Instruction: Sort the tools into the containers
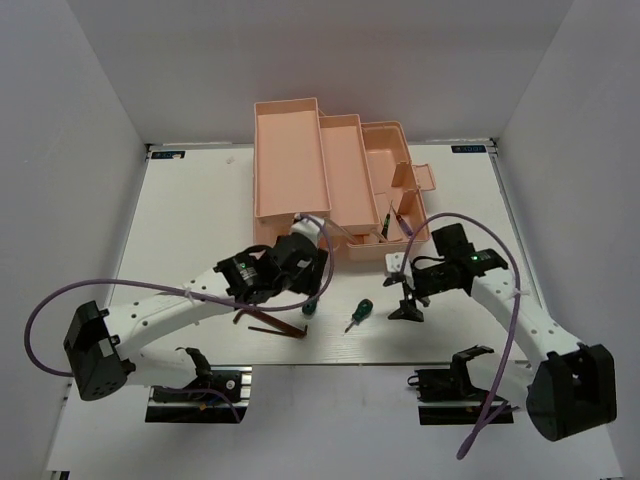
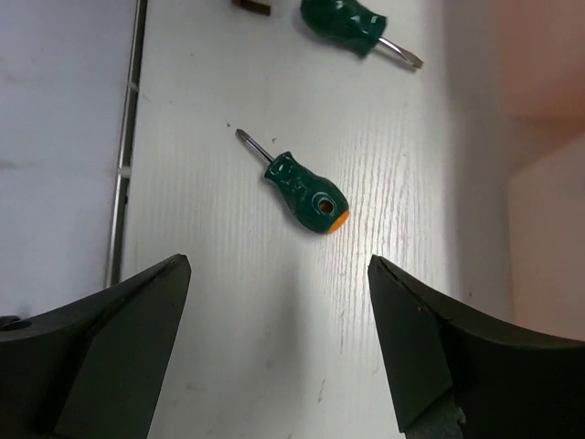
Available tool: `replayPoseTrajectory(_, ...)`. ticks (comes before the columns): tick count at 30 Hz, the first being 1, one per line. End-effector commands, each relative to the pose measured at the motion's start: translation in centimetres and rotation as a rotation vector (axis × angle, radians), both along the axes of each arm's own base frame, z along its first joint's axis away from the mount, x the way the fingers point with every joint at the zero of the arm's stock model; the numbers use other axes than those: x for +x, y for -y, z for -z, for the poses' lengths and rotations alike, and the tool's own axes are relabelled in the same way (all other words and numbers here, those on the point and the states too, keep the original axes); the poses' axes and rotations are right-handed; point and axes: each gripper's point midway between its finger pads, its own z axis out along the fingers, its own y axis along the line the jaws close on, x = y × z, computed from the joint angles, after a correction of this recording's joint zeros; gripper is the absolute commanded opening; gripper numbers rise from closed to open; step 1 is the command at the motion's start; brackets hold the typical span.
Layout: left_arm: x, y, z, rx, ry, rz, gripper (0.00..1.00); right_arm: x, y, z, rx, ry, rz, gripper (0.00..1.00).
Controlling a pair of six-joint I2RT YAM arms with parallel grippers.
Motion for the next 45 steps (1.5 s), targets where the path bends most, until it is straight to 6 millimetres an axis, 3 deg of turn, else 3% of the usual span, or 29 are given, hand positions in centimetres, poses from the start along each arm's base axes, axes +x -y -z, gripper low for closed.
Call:
replayPoseTrajectory(1, -2.0, -3.3, 5.6, 0.128, -0.107, -0.044, 0.73, 1.3, -1.2, 1.6, -0.093, 0.169, -0.129, 0.85)
replayPoseTrajectory(8, -2.4, -3.1, 6.9, 0.107, -0.122, -0.035, 0.73, 3.4, -3.8, 6.0, -0.231, 0.329, -0.260, 0.83)
replayPoseTrajectory(12, -2.0, -2.5, 7.5, 0.118, -0.115, -0.023, 0.73, 3.6, -5.1, 6.9, -0.293, 0.358, -0.320, 0.81)
replayPoseTrajectory(20, -1.6, -1.6, 7.8, 0.107, -0.110, -0.009, 0.73, 4.2, -6.0, 9.4, -0.378, 0.378, -0.354, 0.72)
replayPoseTrajectory(25, -2.1, -1.7, 8.9, 0.108, -0.129, 0.006, 0.73, 3.7, -5.8, 10.5, -0.432, 0.366, -0.407, 0.61)
replayPoseTrajectory(32, -2.9, -0.1, 11.1, 0.057, -0.181, 0.061, 0.73, 1.9, -5.1, 9.8, -0.438, 0.331, -0.476, 0.19)
replayPoseTrajectory(36, -3.0, 0.5, 12.2, 0.063, -0.204, 0.076, 0.74, -0.1, -3.6, 8.9, -0.429, 0.305, -0.518, 0.06)
replayPoseTrajectory(41, -2.2, 1.4, 13.2, 0.087, -0.212, 0.067, 0.74, -1.5, -2.2, 6.1, -0.418, 0.293, -0.498, 0.00)
replayPoseTrajectory(45, -1.6, 1.2, 14.5, 0.123, -0.221, 0.044, 0.75, -1.2, -2.4, 2.3, -0.367, 0.278, -0.348, 0.00)
